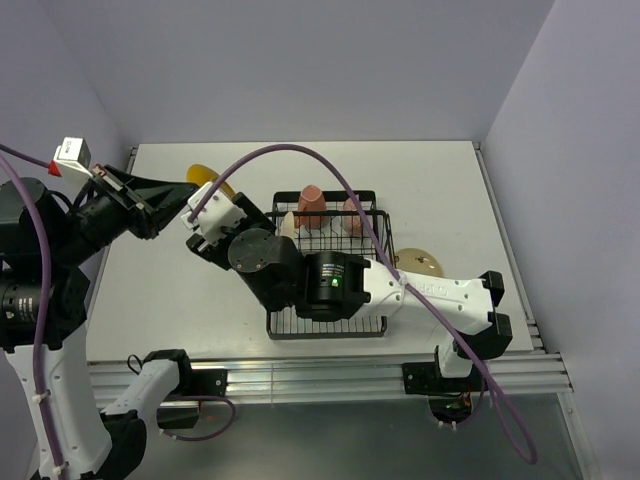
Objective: Load the mixed dishes into the dish rack
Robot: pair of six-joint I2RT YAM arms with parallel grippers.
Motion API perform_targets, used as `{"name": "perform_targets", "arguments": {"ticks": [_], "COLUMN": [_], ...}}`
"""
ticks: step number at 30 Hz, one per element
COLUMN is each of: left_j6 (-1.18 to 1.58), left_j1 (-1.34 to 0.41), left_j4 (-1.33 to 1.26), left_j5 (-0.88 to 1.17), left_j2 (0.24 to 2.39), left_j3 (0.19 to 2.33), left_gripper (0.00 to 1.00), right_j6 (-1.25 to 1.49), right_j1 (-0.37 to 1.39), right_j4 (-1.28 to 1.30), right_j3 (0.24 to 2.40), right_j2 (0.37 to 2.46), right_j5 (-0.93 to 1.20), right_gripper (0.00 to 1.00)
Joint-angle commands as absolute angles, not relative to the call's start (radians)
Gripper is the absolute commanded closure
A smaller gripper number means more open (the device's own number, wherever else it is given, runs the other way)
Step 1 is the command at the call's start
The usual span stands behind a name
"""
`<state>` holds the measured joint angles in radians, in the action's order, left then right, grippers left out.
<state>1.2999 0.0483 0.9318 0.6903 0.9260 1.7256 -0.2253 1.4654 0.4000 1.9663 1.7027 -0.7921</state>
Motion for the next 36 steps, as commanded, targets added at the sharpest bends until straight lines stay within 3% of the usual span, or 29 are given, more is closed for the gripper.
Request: {"name": "perform_targets", "arguments": {"ticks": [1,2,4,5,6,9,11,12,13,14,15,21,27,31,34,36], "left_j6": [1.345,1.345,1.348,1.354,1.364,1.411,1.419,1.419,1.398,1.381,1.321,1.132,1.06,1.028,0.988,0.977], "left_j1": [0.046,0.046,0.046,0.046,0.046,0.046,0.046,0.046,0.046,0.046,0.046,0.046,0.046,0.046,0.046,0.046], "left_j4": [0.845,0.842,0.833,0.824,0.789,0.695,0.652,0.641,0.649,0.667,0.69,0.922,0.928,0.859,0.877,0.881], "left_j5": [0.753,0.756,0.762,0.765,0.768,0.796,0.804,0.798,0.792,0.769,0.752,0.541,0.423,0.488,0.479,0.463], "left_j2": [0.908,0.908,0.908,0.905,0.899,0.865,0.853,0.85,0.85,0.854,0.876,0.927,0.85,0.818,0.816,0.802], "left_j3": [1.727,1.727,1.718,1.706,1.694,1.597,1.572,1.566,1.577,1.594,1.653,1.88,1.738,1.602,1.562,1.543], "left_gripper": [1.0,1.0,1.0,1.0,1.0,0.96,0.72,0.53,0.21,0.05,0.01,0.01,0.01,0.01,0.01,0.01], "right_j6": [-0.29,-0.299,-0.302,-0.302,-0.304,-0.287,-0.267,-0.258,-0.236,-0.229,-0.222,-0.164,-0.04,0.232,0.672,0.813], "right_j1": [1.465,1.466,1.47,1.471,1.476,1.482,1.485,1.485,1.485,1.485,1.486,1.486,1.5,1.528,1.517,1.48], "right_j4": [0.25,0.241,0.215,0.215,0.207,0.233,0.261,0.267,0.268,0.268,0.267,0.268,0.394,0.814,1.309,1.441], "right_j3": [1.948,1.931,1.921,1.918,1.917,1.943,1.974,1.982,1.988,1.991,1.993,1.982,1.947,2.015,2.178,2.188], "right_j2": [1.669,1.664,1.649,1.648,1.644,1.652,1.655,1.657,1.655,1.652,1.645,1.556,1.402,1.345,1.362,1.384], "right_j5": [-0.89,-0.9,-0.917,-0.928,-0.94,-0.971,-0.994,-1.0,-1.009,-1.037,-1.051,-1.21,-1.397,-1.457,-1.314,-1.252], "right_gripper": [0.39,0.53,0.7,0.89,0.99,1.0,1.0,1.0,1.0,1.0,1.0,1.0,1.0,1.0,1.0,1.0]}}
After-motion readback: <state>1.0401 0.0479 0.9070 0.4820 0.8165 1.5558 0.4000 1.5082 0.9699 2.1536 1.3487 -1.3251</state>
